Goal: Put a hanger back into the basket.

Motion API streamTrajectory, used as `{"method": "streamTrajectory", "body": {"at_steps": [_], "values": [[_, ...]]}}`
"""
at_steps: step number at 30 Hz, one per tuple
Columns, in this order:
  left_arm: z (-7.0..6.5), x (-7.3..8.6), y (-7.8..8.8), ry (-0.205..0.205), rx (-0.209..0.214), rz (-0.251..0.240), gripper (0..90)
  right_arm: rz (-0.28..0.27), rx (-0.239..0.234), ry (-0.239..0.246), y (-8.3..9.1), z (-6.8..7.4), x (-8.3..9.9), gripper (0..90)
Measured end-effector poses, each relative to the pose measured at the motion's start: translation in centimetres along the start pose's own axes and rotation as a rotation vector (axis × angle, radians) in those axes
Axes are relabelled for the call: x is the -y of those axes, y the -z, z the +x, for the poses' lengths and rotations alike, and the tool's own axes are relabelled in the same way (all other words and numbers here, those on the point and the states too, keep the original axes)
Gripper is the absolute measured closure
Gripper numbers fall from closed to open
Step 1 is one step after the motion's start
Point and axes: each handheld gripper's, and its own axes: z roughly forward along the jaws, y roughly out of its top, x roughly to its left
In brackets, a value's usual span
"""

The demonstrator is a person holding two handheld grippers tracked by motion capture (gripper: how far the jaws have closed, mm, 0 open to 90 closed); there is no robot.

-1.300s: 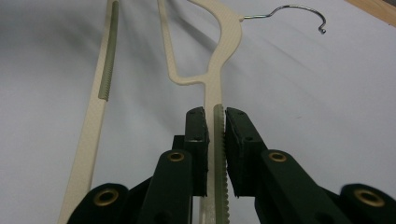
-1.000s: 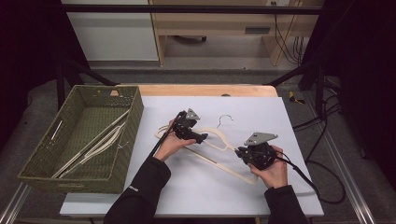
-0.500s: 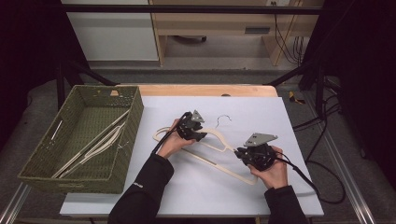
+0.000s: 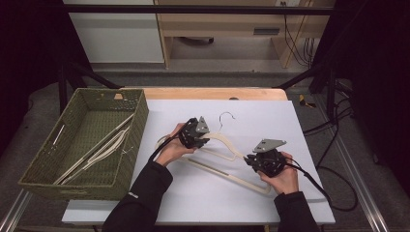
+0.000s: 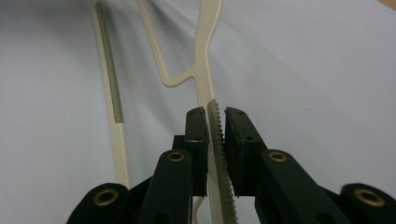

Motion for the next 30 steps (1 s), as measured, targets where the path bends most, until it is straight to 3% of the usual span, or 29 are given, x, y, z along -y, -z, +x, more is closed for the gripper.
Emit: {"method": "streamTrajectory", "body": {"at_steps": [3, 7, 12, 15, 19, 23, 25, 27, 30], "values": [[-0.6, 0.0, 0.6, -0.018, -0.004, -0.004, 74.5, 0.015, 0.005, -0.012, -0.5, -0.3, 0.4, 80.1], [-1.1, 0.6, 1.2, -0.019, -0.005, -0.017, 75.1, -0.008, -0.017, -0.029, -0.5, -0.7, 0.6, 77.9], [-1.8, 0.7, 2.2, -0.041, -0.035, -0.013, 75.3, -0.118, -0.049, -0.053, -0.5, -0.5, -0.4, 51.4], [-2.2, 0.6, 2.6, -0.038, -0.042, -0.015, 75.3, -0.164, -0.085, -0.042, -1.4, 0.2, -1.8, 47.2], [-2.8, 0.7, 3.1, -0.035, -0.04, -0.022, 75.3, -0.146, -0.109, -0.024, -3.3, 0.7, -3.4, 54.6], [-3.2, 0.8, 3.7, -0.03, -0.03, -0.024, 75.5, -0.111, -0.126, -0.017, -4.4, 1.0, -4.2, 70.2], [-3.3, 0.9, 3.9, -0.022, -0.017, -0.022, 75.4, -0.104, -0.17, -0.018, -4.4, 1.0, -4.3, 78.2], [-3.5, 1.0, 4.3, -0.011, -0.005, -0.033, 74.8, -0.108, -0.184, -0.017, -4.2, 1.2, -4.2, 79.3], [-3.6, 1.0, 5.4, 0.022, 0.018, -0.061, 63.5, -0.119, -0.227, 0.004, -3.5, 1.3, -4.2, 80.6]]}}
